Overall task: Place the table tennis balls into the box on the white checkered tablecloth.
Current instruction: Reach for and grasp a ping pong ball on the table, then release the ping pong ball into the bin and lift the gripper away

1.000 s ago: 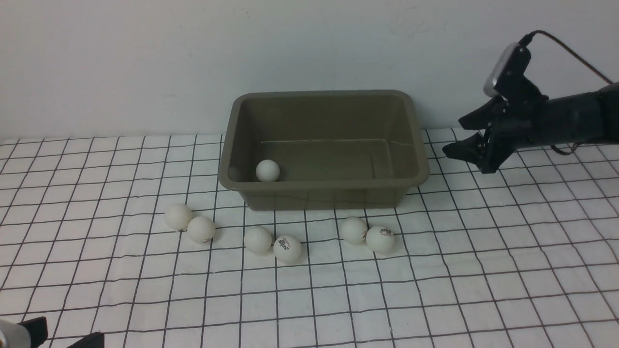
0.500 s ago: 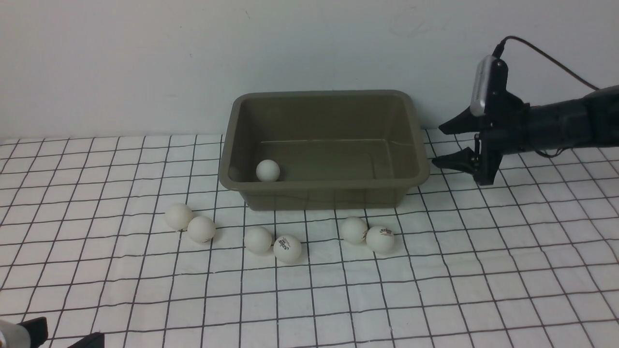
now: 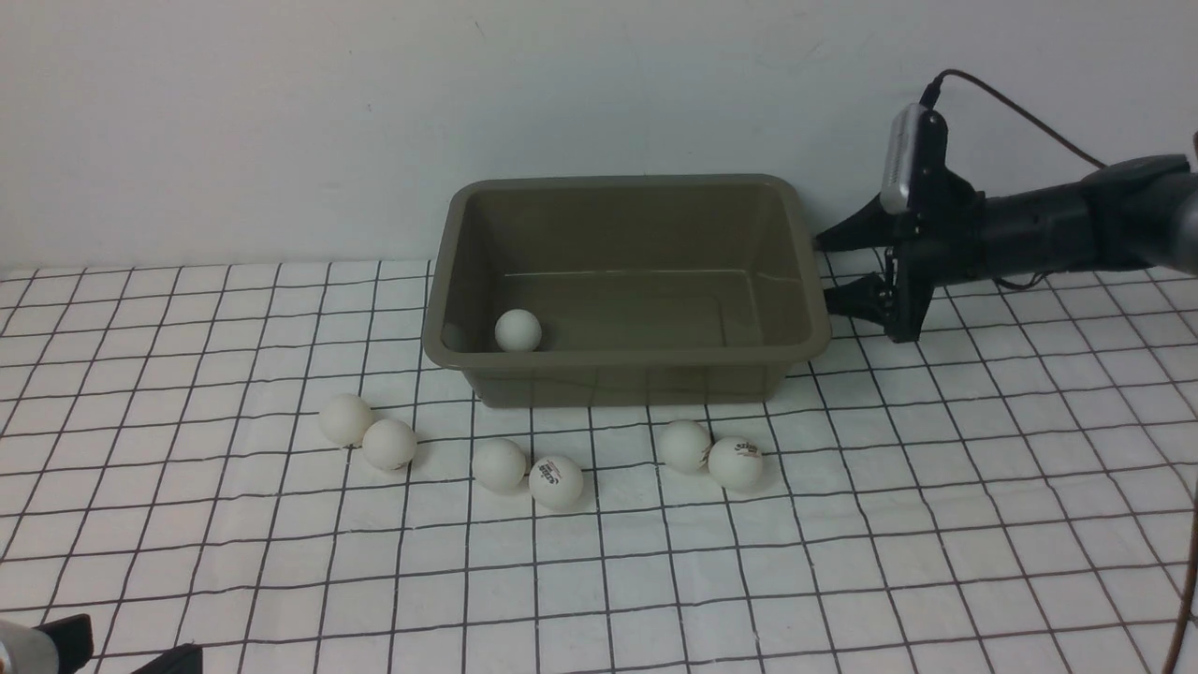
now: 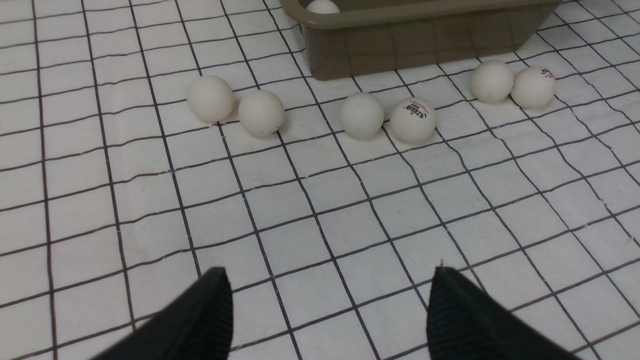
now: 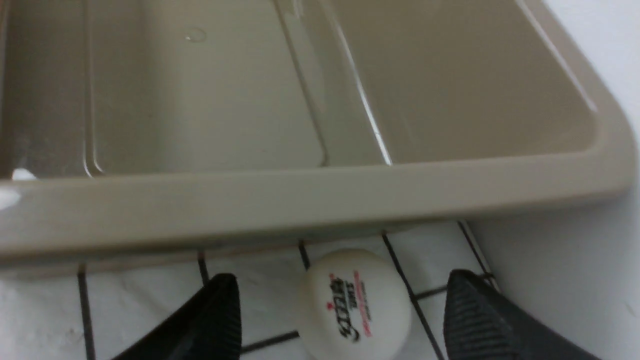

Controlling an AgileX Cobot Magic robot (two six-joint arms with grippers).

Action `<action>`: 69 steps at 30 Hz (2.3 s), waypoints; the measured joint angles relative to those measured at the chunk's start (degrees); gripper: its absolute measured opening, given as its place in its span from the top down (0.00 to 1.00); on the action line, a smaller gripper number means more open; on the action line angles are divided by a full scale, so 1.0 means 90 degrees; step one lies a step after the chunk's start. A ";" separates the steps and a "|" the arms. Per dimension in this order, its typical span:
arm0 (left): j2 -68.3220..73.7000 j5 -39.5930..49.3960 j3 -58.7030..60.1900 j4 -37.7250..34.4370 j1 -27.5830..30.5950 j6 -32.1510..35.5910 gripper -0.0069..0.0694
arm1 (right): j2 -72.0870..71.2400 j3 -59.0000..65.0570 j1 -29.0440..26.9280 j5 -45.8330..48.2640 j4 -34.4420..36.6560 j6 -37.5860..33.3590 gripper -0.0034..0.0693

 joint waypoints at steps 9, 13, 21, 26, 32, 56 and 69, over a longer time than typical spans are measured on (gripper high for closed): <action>0.0000 0.0000 0.0000 -0.0004 0.0000 0.0000 0.29 | 0.0279 -0.0128 0.0109 0.0011 -0.0184 0.0093 0.30; 0.0000 0.0000 0.0000 -0.0004 0.0000 0.0000 0.29 | 0.0279 -0.0129 0.0109 -0.0008 -0.0178 0.0093 0.33; 0.0000 0.0000 0.0000 -0.0004 0.0000 0.0000 0.29 | 0.0314 -0.0129 0.0184 -0.0338 -0.0034 -0.0064 0.34; 0.0000 0.0006 0.0000 -0.0004 0.0000 0.0000 0.29 | 0.0357 -0.0129 0.0302 -0.0353 -0.0034 -0.0092 0.34; 0.0000 0.0006 0.0000 -0.0004 0.0000 0.0000 0.29 | 0.0357 -0.0129 0.0444 -0.0641 -0.0027 -0.0123 0.34; 0.0000 0.0006 0.0000 -0.0004 0.0000 0.0000 0.29 | -0.0899 -0.0129 -0.0427 0.0237 0.0128 0.0926 0.47; 0.0000 0.0013 0.0000 -0.0004 0.0000 0.0000 0.29 | -0.0871 -0.0171 0.1204 0.0211 -0.0517 0.2111 0.47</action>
